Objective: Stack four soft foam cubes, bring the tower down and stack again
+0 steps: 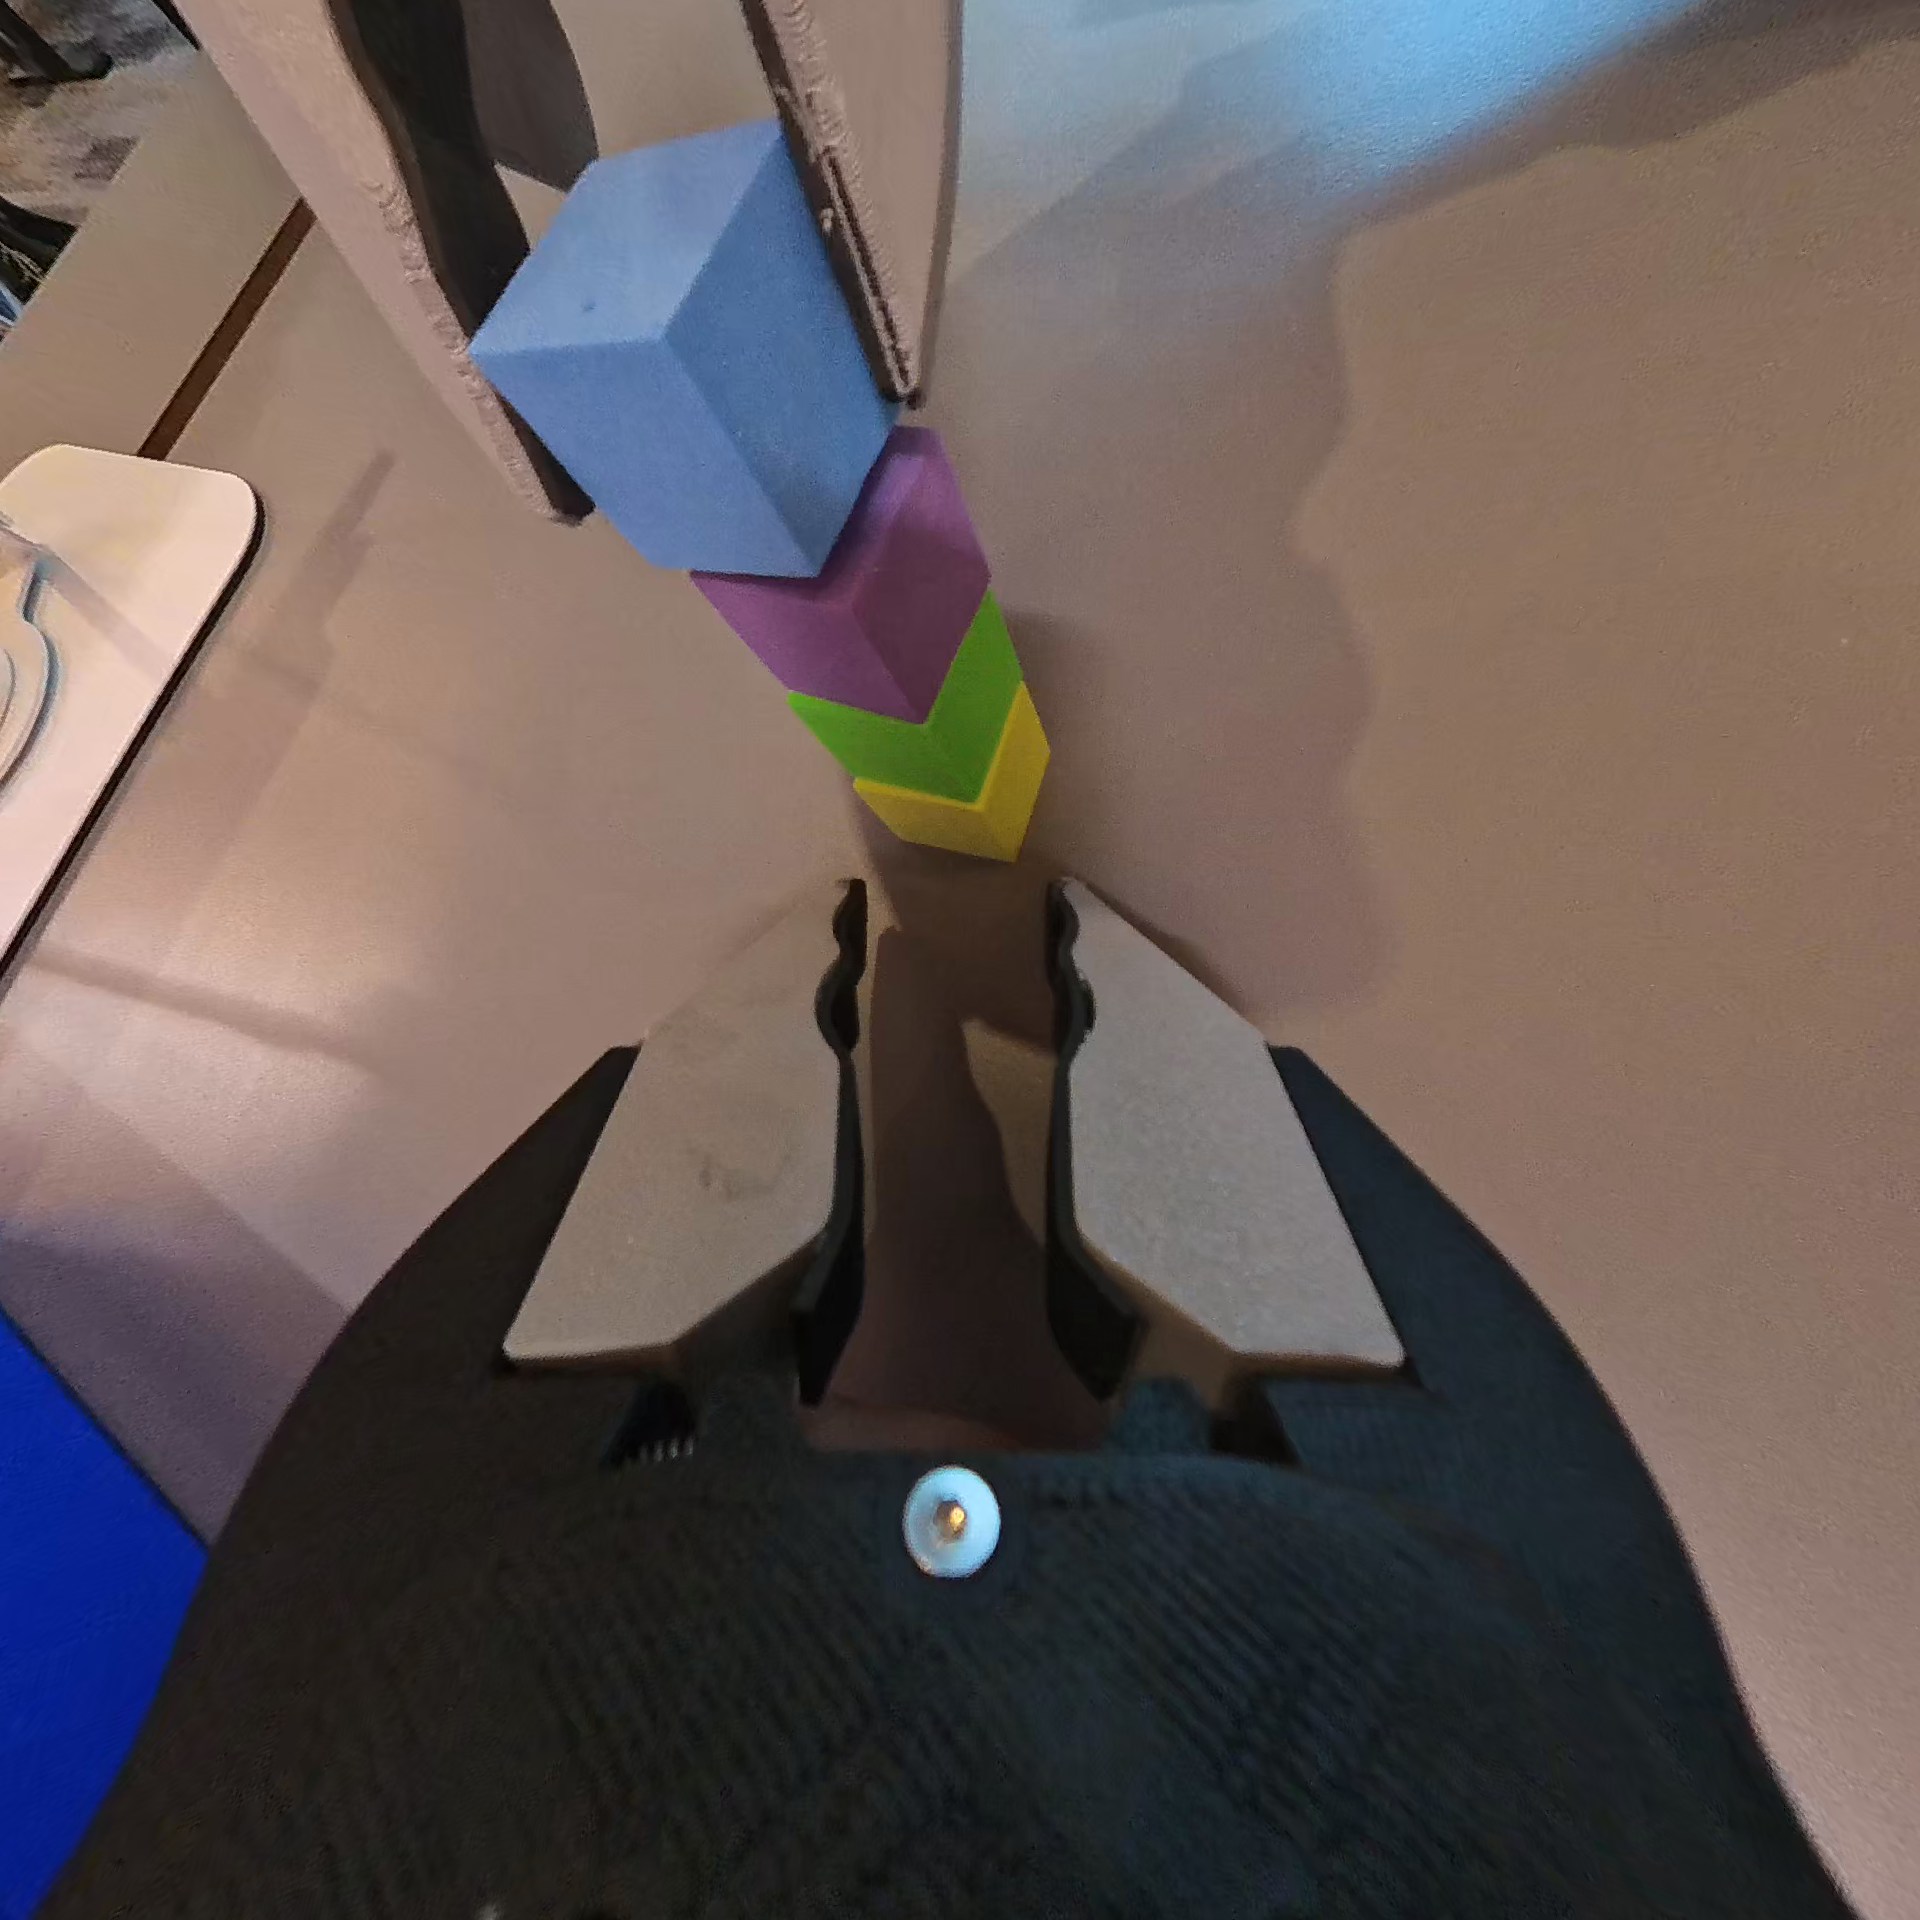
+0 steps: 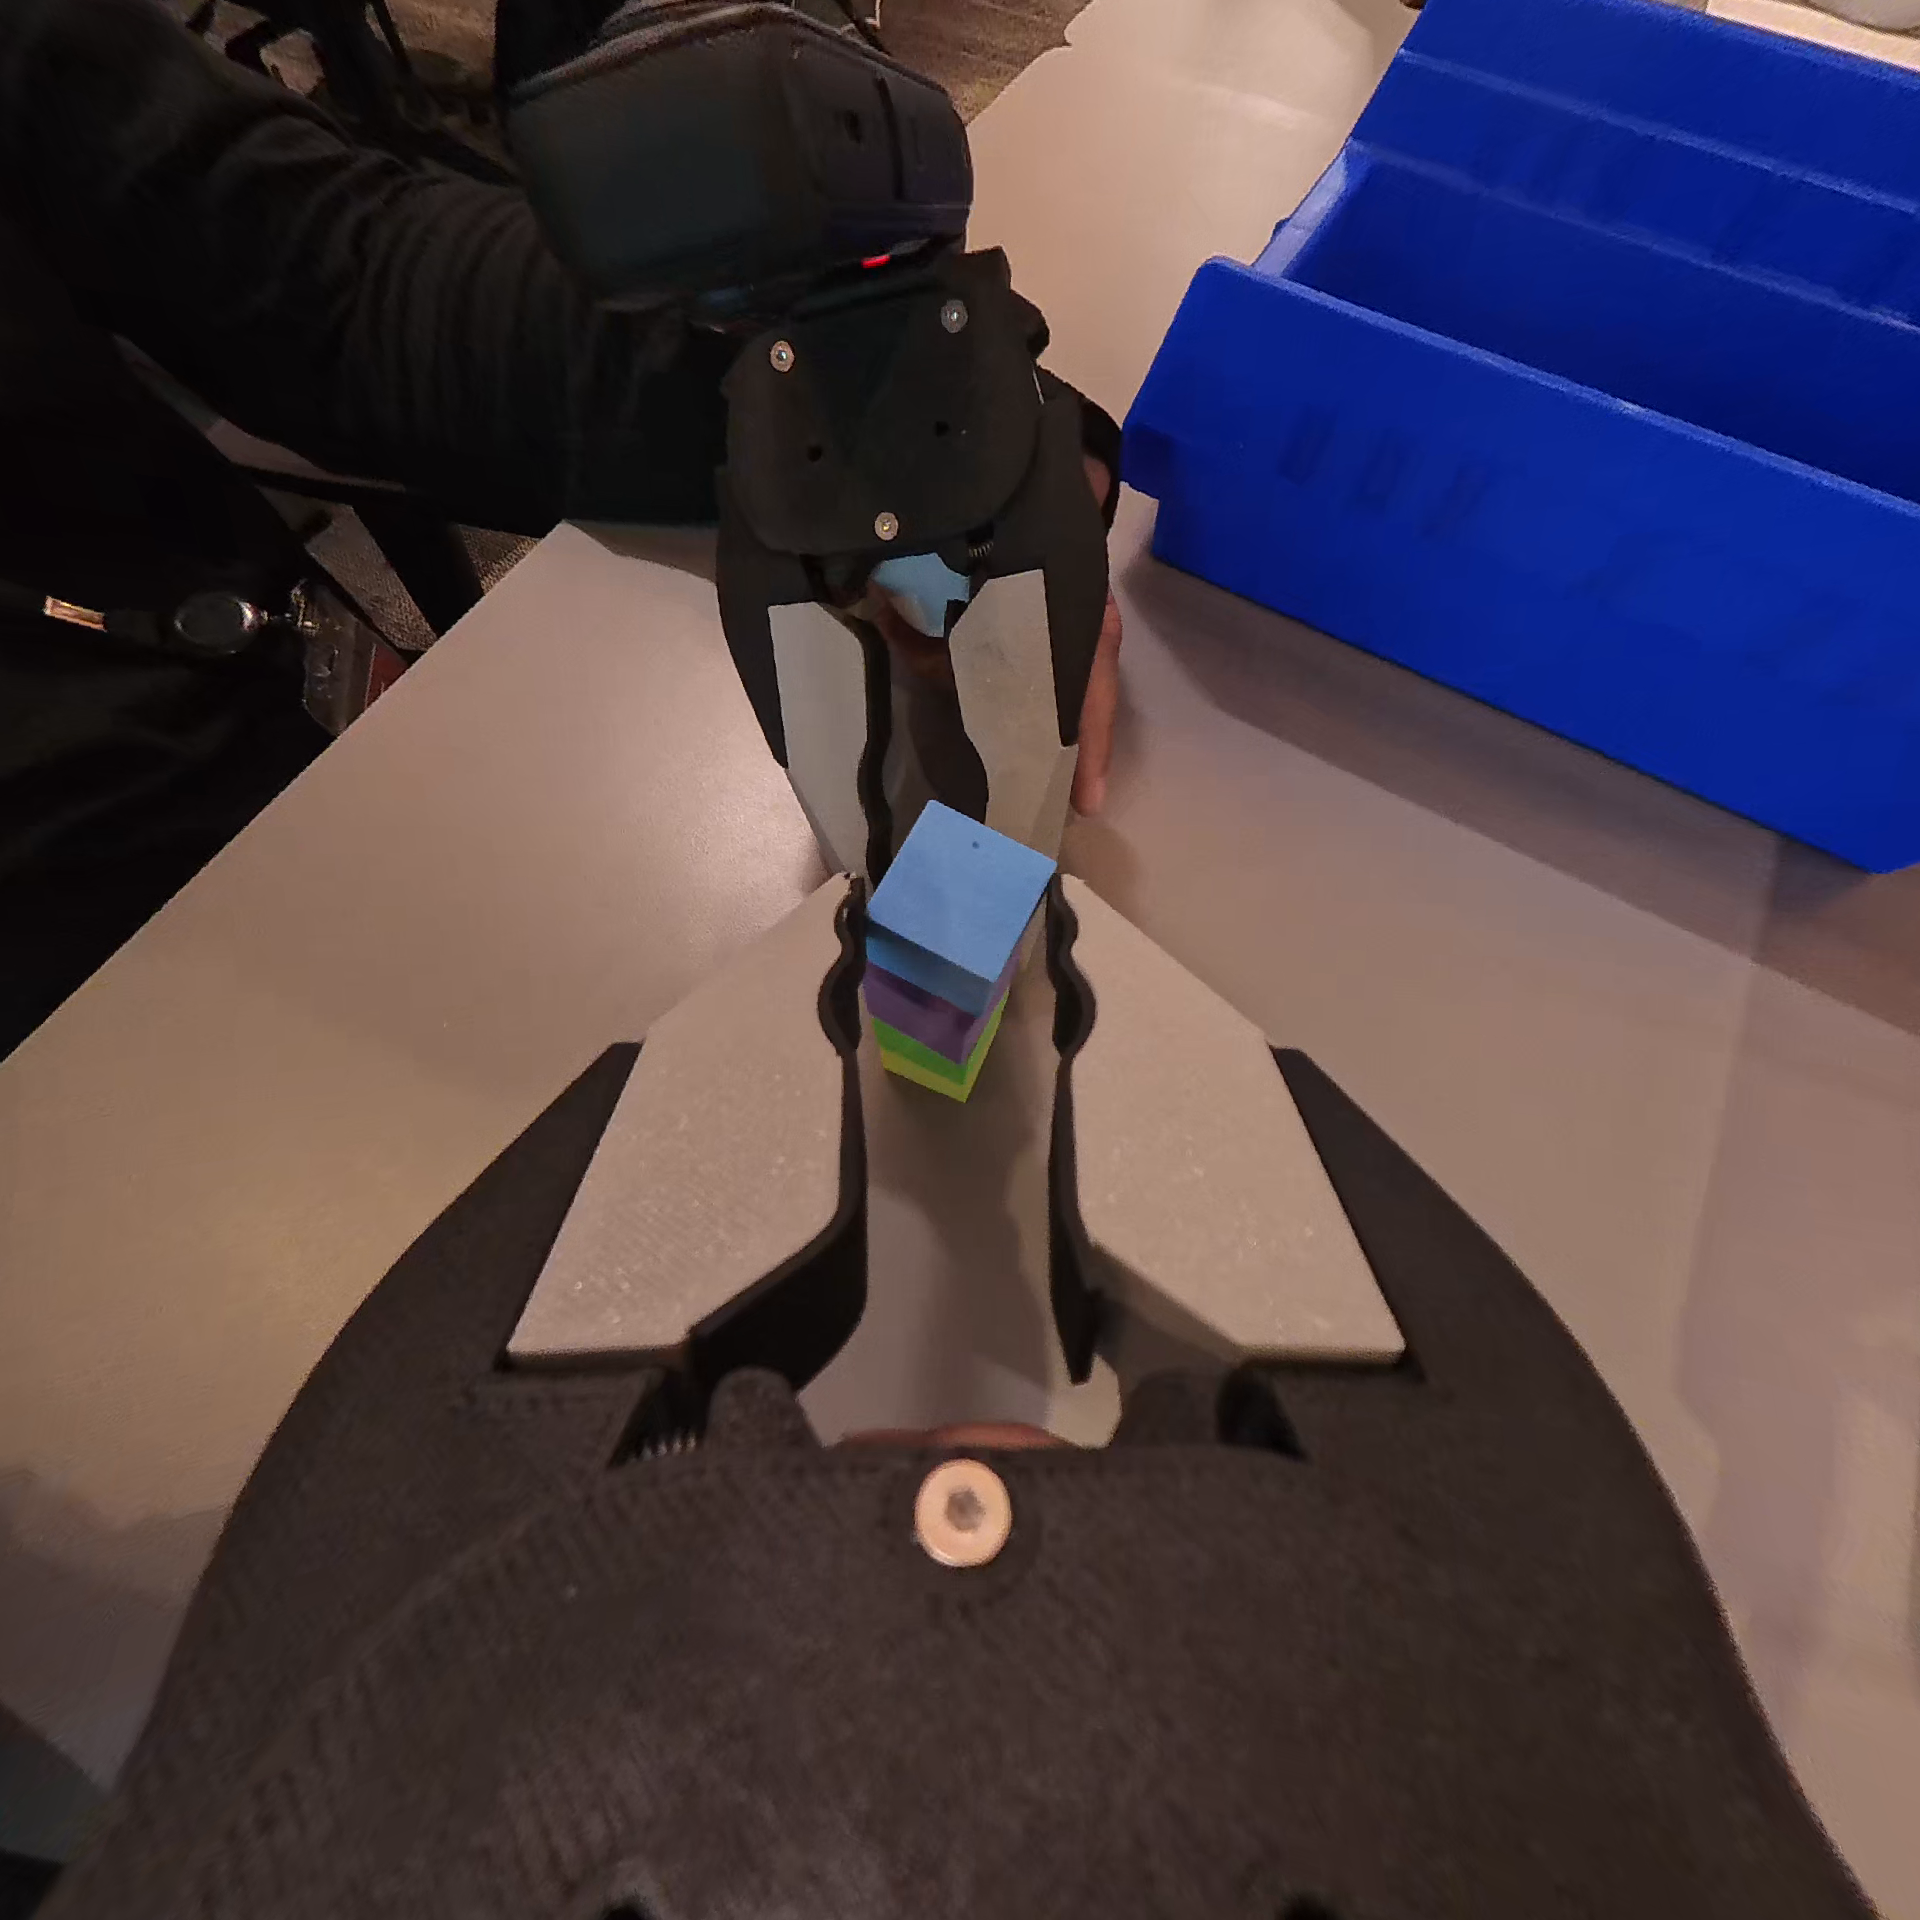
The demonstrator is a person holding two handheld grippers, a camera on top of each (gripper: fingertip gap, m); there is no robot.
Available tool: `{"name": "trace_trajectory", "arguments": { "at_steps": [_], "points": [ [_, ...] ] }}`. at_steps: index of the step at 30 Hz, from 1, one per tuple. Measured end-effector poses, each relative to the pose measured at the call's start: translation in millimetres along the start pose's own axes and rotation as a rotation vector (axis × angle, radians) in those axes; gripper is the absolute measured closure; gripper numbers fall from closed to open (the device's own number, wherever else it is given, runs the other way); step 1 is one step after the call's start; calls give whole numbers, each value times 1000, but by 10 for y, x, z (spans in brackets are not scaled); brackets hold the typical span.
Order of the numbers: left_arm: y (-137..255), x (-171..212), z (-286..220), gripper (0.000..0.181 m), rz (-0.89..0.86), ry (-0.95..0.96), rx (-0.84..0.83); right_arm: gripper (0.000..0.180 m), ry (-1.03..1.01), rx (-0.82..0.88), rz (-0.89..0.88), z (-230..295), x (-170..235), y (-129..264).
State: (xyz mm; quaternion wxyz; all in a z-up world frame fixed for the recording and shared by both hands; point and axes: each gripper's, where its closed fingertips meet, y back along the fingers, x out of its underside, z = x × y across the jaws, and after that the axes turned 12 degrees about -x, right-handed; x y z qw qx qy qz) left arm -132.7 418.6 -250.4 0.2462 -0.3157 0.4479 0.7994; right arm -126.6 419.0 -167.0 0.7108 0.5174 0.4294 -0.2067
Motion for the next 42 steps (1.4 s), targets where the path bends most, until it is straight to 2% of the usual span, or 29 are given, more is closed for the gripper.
{"name": "trace_trajectory", "arguments": {
  "at_steps": [18, 20, 25, 32, 36, 39, 42],
  "points": [
    [0, -1, -1, 148, 0, -1, -2, 147, -14, 1, 27, 5, 51, -29],
    [1, -2, -1, 148, -1, -2, -2, 142, -25, 5, 37, -7, 69, -44],
    [3, 1, 2, 148, 1, 2, -4, 113, -66, 43, 18, -59, 25, -7],
    [5, 4, 4, 148, 3, 6, -4, 111, -81, 165, -173, -48, -128, 218],
    [5, 4, 2, 148, 3, 5, -4, 112, -186, 230, -313, -51, 110, 323],
    [5, 4, -1, 148, 3, 4, -3, 114, -261, 296, -304, 6, 444, 296],
    [6, 5, -1, 149, 3, 6, -2, 117, -285, 359, -326, 119, 562, 268]
  ]
}}
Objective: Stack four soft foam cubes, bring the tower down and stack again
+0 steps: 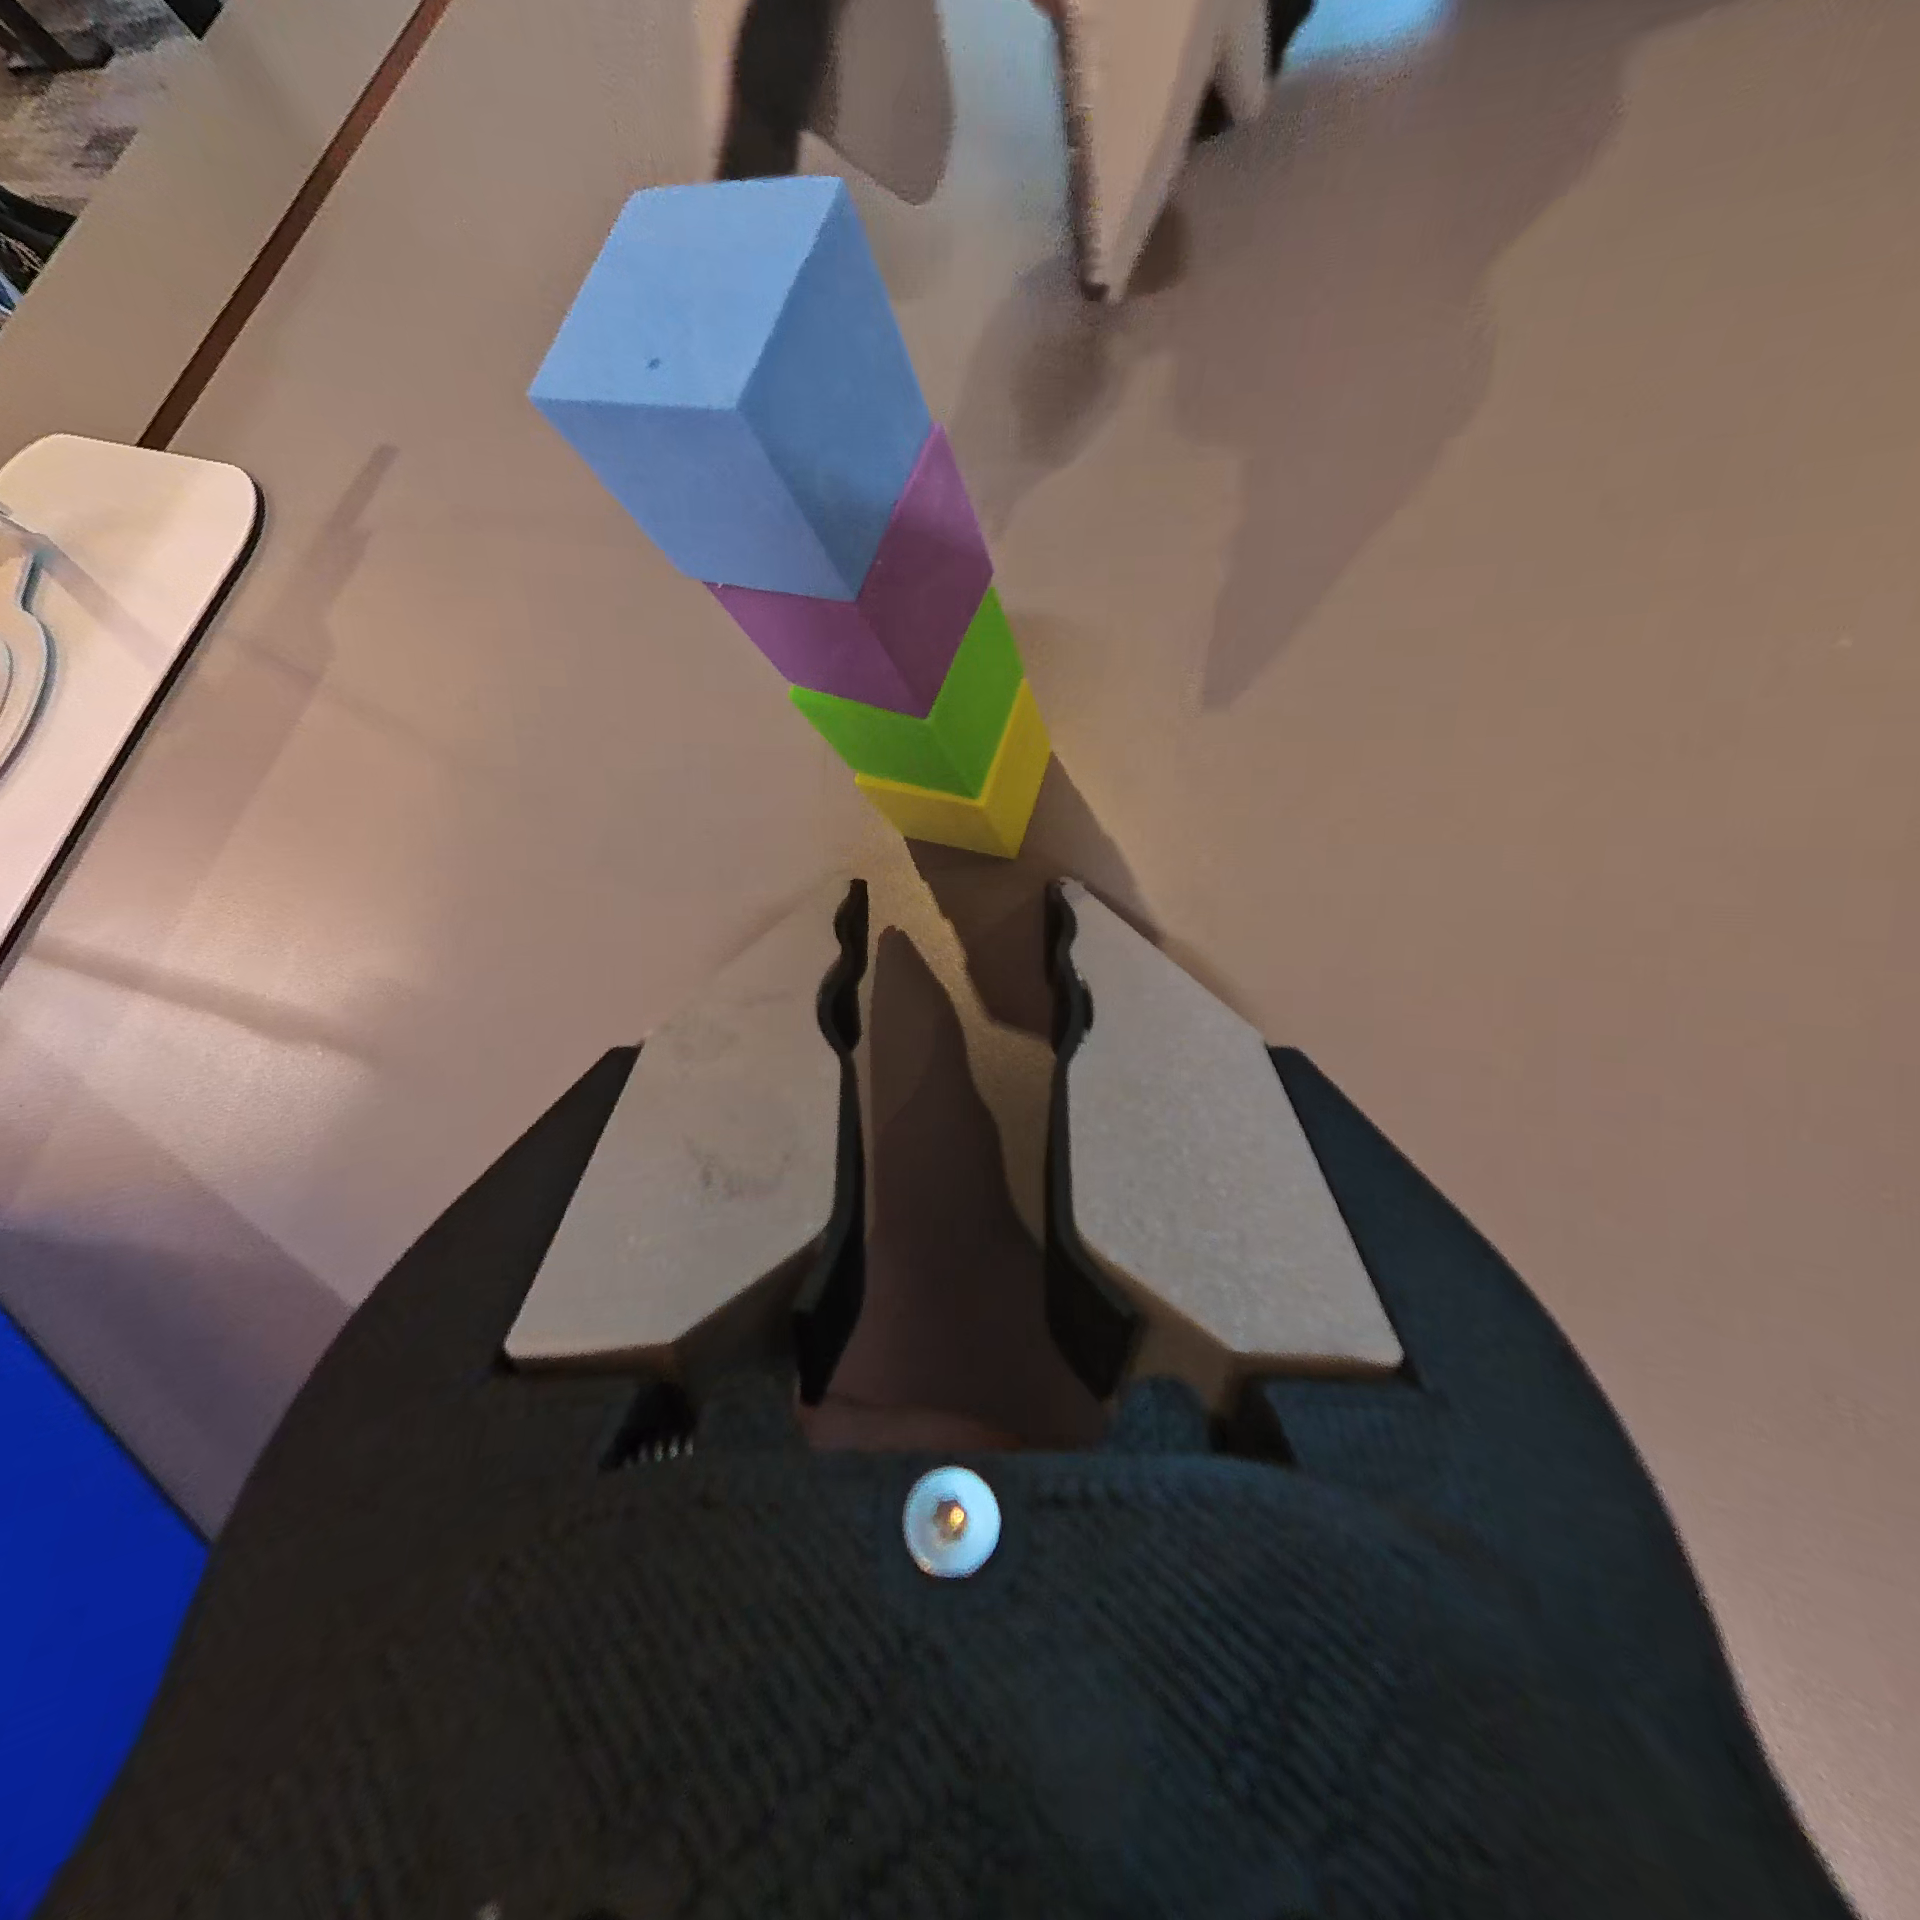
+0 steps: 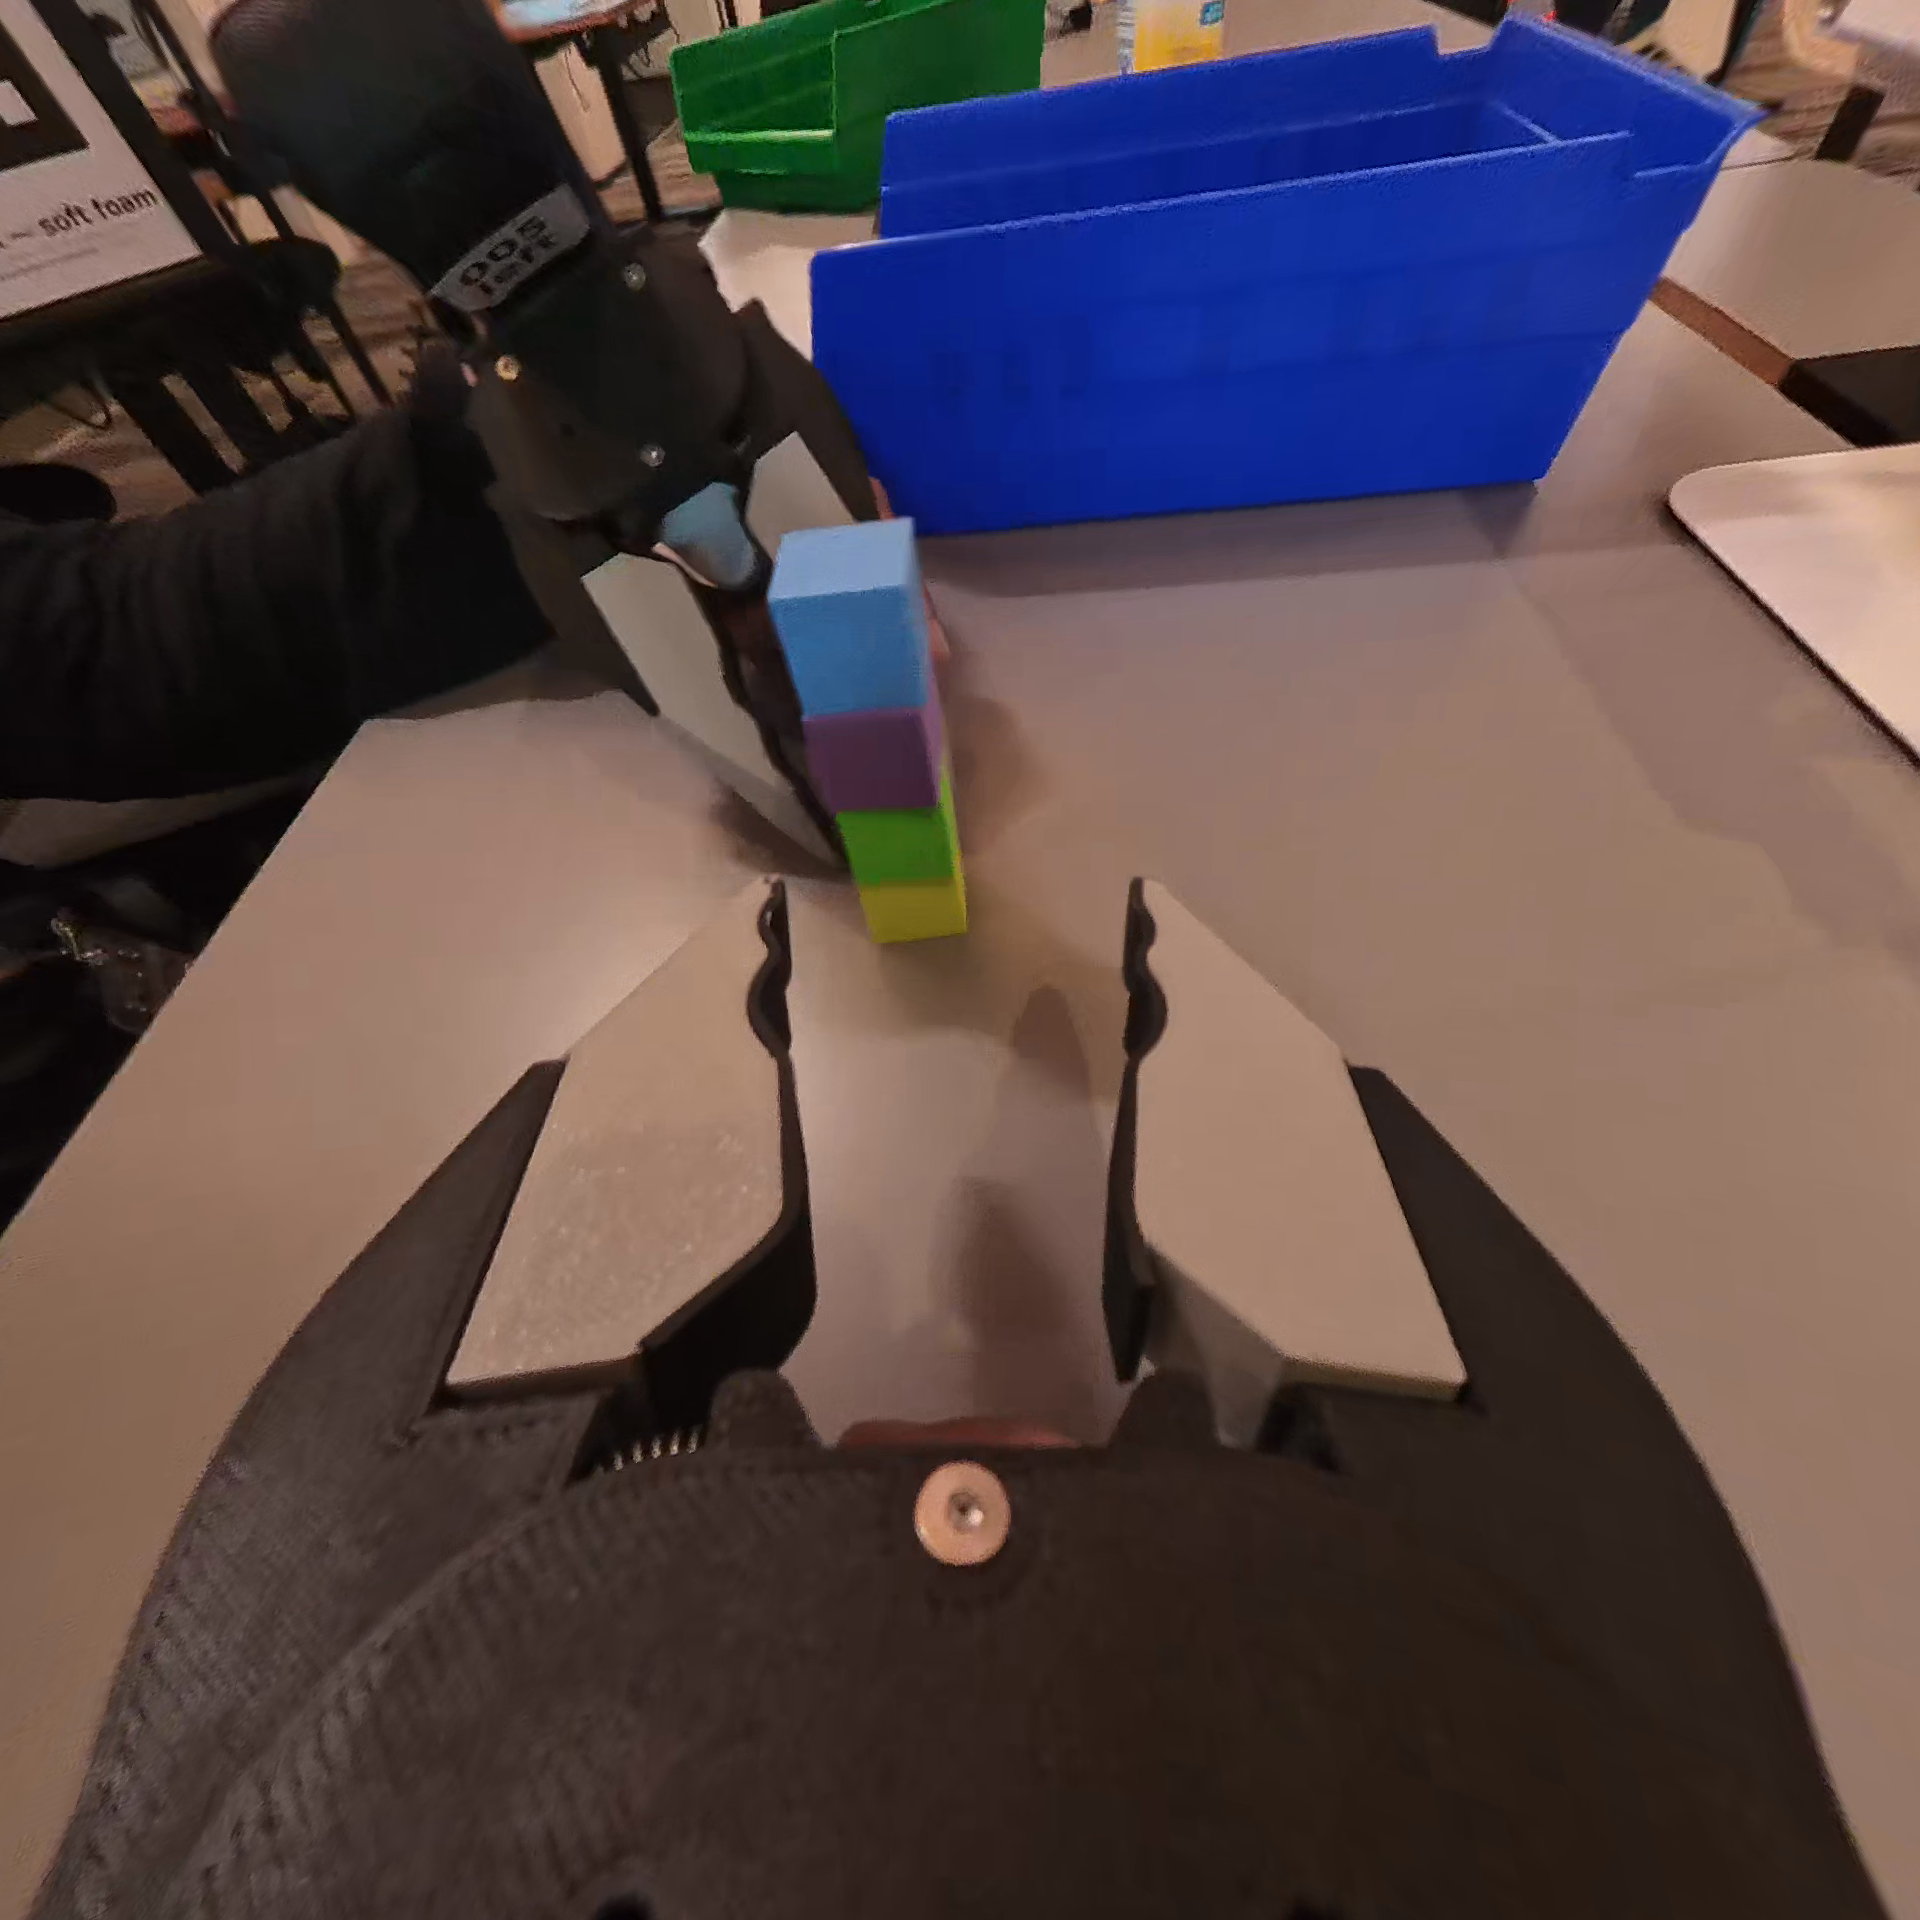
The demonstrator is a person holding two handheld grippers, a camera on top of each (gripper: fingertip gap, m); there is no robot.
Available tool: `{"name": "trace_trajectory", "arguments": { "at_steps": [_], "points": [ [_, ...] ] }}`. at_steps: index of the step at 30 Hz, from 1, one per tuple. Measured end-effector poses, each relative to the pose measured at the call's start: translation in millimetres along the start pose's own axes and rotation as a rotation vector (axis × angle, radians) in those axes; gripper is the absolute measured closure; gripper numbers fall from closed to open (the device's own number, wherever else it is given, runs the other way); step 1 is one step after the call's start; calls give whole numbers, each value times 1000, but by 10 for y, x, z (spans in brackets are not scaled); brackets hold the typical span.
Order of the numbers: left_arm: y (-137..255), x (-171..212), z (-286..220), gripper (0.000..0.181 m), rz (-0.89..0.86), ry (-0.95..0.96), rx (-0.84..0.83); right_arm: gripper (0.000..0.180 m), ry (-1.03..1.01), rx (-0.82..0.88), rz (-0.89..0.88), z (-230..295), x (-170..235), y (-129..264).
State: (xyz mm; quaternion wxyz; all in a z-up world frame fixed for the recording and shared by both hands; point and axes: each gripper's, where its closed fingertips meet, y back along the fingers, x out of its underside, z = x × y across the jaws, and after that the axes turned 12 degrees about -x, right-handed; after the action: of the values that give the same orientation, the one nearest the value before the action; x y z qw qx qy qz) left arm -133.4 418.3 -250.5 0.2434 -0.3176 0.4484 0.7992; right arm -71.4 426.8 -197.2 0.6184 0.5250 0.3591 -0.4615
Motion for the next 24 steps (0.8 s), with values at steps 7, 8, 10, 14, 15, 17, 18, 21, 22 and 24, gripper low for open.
{"name": "trace_trajectory", "arguments": {
  "at_steps": [7, 8, 10, 14, 15, 17, 18, 21, 22, 24],
  "points": [
    [10, 10, 11, 149, -2, -9, -10, 116, 50, 37, 97, 351, 159, -181],
    [16, 16, 17, 148, -4, -17, -12, 116, 58, 42, 122, 362, 193, -205],
    [40, 36, 8, 150, 0, -35, 2, 120, 56, 52, 151, 356, 235, -224],
    [78, 78, -26, 163, 14, -44, 41, 138, -14, 83, 215, 263, 362, -198],
    [81, 85, -33, 166, 15, -51, 45, 141, -28, 84, 241, 250, 409, -197],
    [87, 103, -62, 181, 21, -69, 61, 158, -42, 105, 305, 209, 514, -192],
    [91, 106, -69, 181, 22, -75, 65, 163, -43, 103, 333, 211, 556, -202],
    [119, 103, -117, 181, 22, -74, 106, 180, -18, 101, 371, 229, 598, -235],
    [143, 96, -164, 181, 19, -74, 139, 180, -11, 102, 373, 234, 598, -241],
    [226, 51, -328, 181, -3, -78, 242, 180, -5, 97, 375, 245, 599, -246]
  ]
}}
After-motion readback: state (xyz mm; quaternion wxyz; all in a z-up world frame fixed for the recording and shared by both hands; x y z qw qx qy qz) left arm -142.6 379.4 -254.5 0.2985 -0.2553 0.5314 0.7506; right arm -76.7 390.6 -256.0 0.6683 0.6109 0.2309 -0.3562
